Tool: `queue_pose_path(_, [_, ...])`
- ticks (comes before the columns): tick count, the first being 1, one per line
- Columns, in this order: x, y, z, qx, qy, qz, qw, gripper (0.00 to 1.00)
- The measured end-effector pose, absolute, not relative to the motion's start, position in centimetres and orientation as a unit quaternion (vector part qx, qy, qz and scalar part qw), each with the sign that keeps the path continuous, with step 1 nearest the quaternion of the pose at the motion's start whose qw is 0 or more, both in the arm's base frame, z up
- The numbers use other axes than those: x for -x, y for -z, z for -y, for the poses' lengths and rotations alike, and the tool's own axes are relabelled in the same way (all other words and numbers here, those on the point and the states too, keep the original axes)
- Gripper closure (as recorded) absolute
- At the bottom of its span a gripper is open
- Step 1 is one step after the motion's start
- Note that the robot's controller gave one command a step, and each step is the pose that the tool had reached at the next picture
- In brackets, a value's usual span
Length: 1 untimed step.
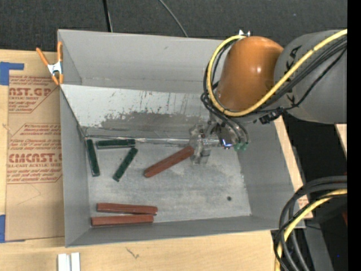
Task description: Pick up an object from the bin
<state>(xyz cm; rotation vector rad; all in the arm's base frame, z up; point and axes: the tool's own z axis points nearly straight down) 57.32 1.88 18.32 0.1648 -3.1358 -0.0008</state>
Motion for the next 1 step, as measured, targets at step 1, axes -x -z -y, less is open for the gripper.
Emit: queue_pose_path(1, [-58.01, -22.95, -2.71, 0.002, 0.001, 1.0, -0.001, 1.0])
